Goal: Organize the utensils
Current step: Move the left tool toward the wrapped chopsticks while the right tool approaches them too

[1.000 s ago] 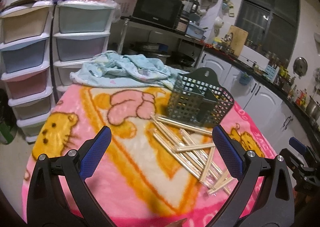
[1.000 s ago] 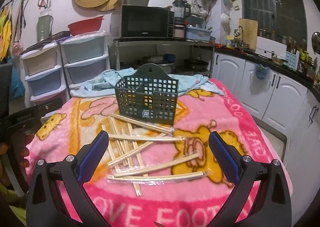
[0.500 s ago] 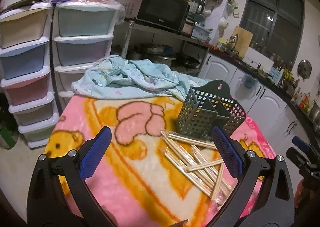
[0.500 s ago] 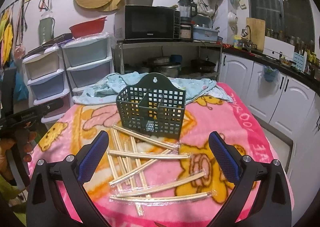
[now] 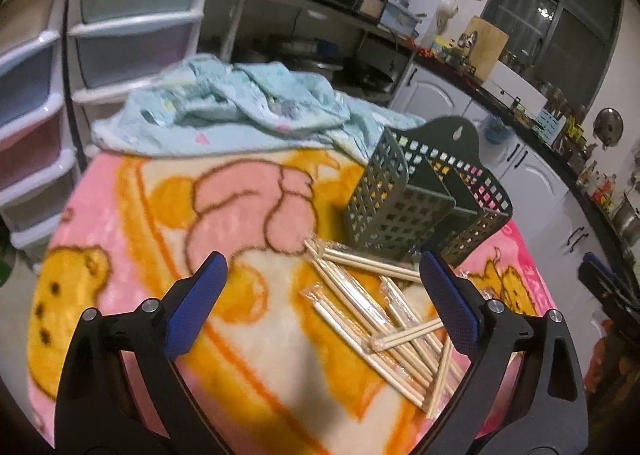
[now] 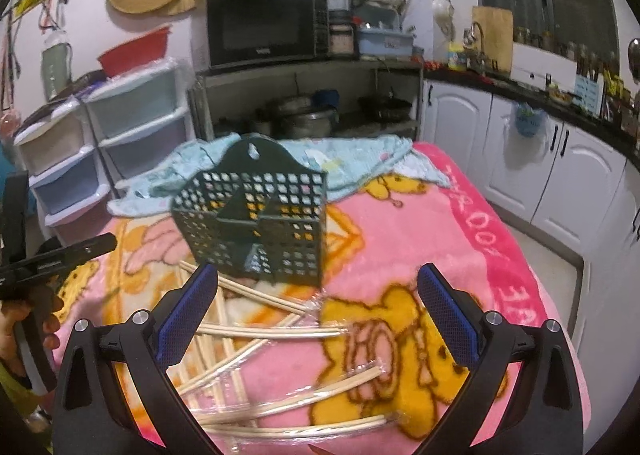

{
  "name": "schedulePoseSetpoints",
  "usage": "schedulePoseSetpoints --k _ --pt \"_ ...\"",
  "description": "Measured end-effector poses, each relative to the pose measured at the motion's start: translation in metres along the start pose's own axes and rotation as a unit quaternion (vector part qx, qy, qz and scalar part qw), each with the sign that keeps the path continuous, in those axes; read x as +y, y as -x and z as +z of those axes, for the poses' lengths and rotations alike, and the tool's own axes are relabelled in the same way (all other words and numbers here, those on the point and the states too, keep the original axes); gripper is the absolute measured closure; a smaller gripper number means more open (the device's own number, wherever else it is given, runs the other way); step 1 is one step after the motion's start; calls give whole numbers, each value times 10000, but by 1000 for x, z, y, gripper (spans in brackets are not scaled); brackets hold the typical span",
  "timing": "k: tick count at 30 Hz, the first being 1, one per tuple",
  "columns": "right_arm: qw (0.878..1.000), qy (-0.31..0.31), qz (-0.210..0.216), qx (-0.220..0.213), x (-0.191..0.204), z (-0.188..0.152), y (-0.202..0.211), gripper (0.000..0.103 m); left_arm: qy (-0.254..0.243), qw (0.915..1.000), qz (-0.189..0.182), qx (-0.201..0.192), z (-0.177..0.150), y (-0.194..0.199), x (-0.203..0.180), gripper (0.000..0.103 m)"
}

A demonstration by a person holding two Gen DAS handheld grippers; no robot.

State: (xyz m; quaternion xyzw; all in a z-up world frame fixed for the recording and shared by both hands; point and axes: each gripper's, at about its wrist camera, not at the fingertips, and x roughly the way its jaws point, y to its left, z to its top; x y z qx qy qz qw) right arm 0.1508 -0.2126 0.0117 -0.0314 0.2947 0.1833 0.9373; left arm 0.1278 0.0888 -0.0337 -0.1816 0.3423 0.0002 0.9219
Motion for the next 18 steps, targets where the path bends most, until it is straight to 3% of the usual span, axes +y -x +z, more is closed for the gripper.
schedulePoseSetpoints --k 7,18 --pt "9987 -65 49 510 -10 -15 -37 12 25 9990 -307 314 -6 -29 3 26" --pt "9906 -489 237 1258 -30 -41 -83 43 37 9962 -348 798 -20 -70 15 47"
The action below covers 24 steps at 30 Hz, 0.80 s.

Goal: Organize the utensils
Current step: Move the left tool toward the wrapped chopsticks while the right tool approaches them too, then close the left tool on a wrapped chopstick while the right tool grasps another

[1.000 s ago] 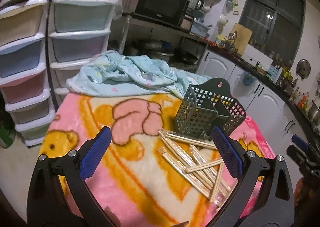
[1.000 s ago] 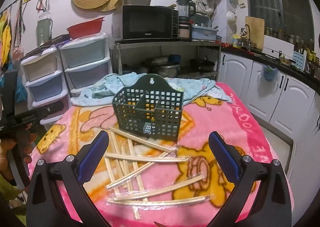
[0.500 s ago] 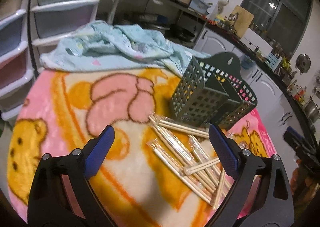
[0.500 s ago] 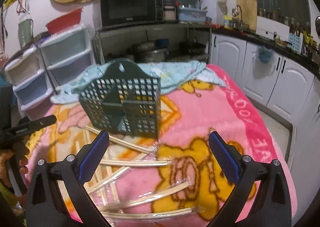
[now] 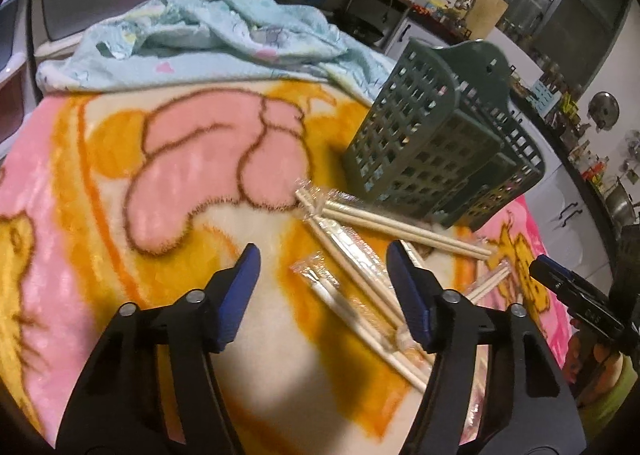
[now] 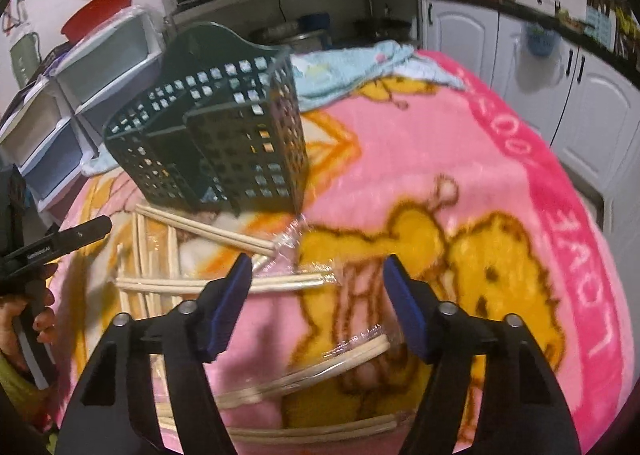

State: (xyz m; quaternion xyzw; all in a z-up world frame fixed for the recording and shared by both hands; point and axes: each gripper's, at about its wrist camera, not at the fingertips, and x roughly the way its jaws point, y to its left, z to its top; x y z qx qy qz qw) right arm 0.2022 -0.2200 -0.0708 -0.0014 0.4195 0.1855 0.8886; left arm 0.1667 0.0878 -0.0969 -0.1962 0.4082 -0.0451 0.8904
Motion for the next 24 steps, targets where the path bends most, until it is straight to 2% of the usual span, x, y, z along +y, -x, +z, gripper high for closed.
schedulePoseSetpoints --k 8,10,15,19,24 --pt "9979 -389 359 364 -17 -4 -26 67 -51 9999 -24 115 -2 -13 5 61" --pt "9975 -402 435 387 -18 -3 -29 74 -80 9999 18 140 -3 -15 5 68" --pt "9966 -401 593 396 -18 -3 -31 100 -223 9995 165 128 -5 -17 3 81" --pt "9980 -221 549 221 -13 -3 -22 102 -338 9991 243 113 -6 -16 4 93" --pt "9984 -193 529 38 -11 -1 -8 102 -462 9987 184 87 -8 -13 3 100"
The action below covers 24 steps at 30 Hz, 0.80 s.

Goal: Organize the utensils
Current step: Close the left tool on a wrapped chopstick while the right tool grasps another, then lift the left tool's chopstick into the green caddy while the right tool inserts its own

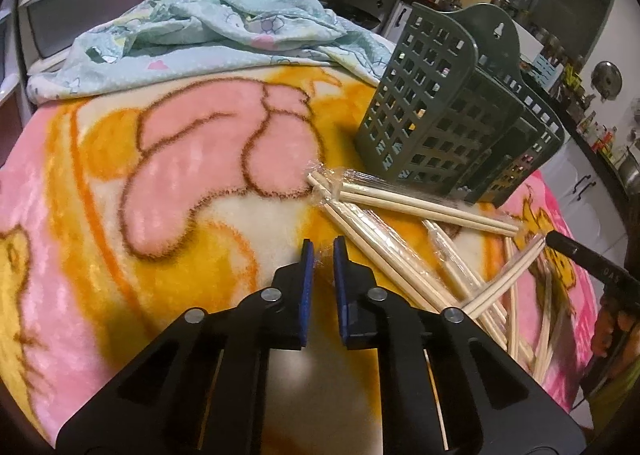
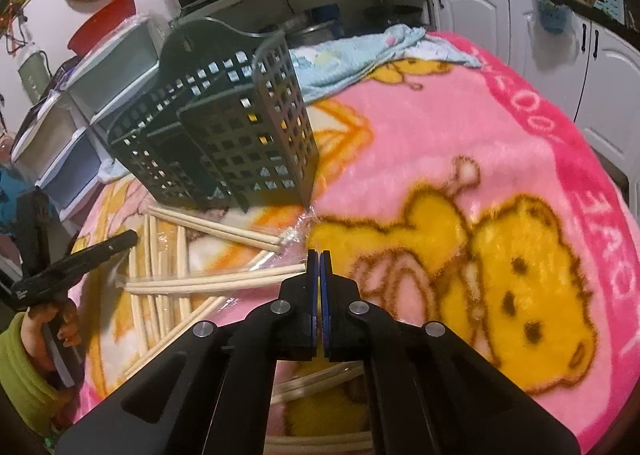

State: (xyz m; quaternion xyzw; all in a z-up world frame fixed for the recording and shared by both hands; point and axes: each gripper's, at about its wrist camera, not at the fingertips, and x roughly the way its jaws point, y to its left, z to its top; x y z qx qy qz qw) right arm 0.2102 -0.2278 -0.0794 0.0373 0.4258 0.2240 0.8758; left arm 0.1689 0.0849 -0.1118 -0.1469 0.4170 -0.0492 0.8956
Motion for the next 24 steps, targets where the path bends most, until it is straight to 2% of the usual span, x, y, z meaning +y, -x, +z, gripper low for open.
schedulePoseSetpoints --k 10,17,24 --pt "9988 278 7 -393 21 6 32 102 173 9991 -243 -317 -5 34 7 102" --pt "9968 519 225 -569 47 11 48 102 337 9966 -128 -743 -2 72 20 102" --pt "9912 864 358 -942 75 22 76 102 238 9928 -103 -1173 6 109 20 102"
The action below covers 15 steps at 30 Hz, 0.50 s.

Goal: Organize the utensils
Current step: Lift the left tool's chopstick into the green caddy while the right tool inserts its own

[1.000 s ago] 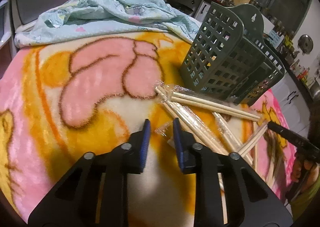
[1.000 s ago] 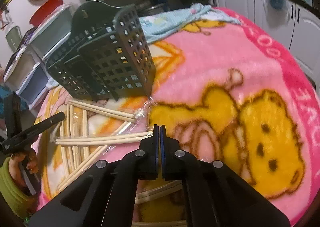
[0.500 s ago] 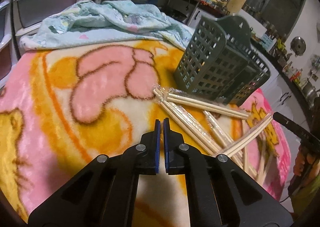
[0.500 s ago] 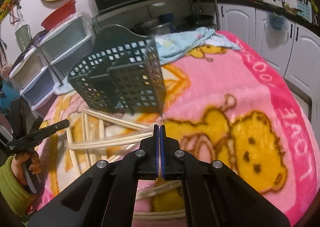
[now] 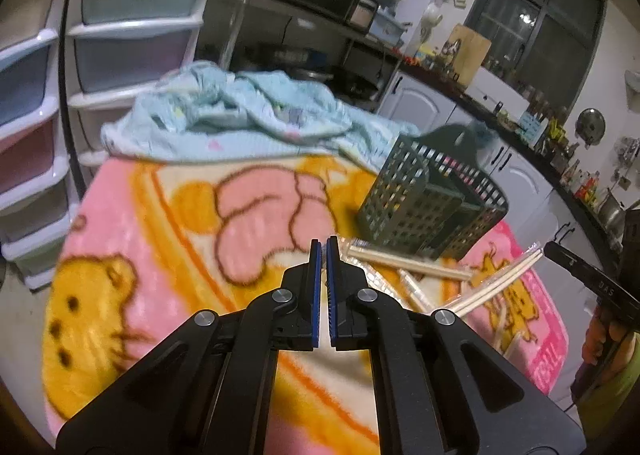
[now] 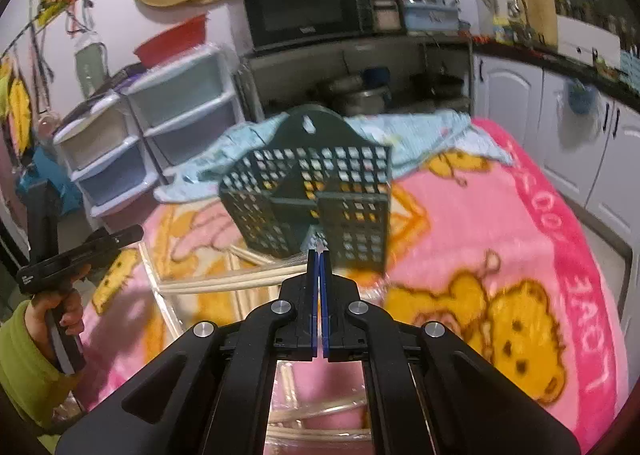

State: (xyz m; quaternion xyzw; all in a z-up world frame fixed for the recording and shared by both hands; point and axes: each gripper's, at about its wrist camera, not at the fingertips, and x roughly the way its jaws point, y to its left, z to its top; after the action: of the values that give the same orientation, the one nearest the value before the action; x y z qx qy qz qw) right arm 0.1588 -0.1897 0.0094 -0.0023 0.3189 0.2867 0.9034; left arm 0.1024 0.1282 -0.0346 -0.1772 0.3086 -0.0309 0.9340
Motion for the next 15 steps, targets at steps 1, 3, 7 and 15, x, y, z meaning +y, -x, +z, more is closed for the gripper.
schedulePoseSetpoints --k 1,3,7,15 --pt "10000 34 -4 -48 2 3 2 102 -38 10000 8 -80 2 5 -2 102" --pt "9998 116 -1 -160 7 7 10 102 -46 9998 -17 -195 6 14 -5 102" --pt "9990 157 -83 -405 12 15 24 102 -136 9993 -78 -325 9 25 -14 102" --pt "9982 258 -35 -543 18 22 34 102 -399 9970 -417 -514 24 40 -44 102"
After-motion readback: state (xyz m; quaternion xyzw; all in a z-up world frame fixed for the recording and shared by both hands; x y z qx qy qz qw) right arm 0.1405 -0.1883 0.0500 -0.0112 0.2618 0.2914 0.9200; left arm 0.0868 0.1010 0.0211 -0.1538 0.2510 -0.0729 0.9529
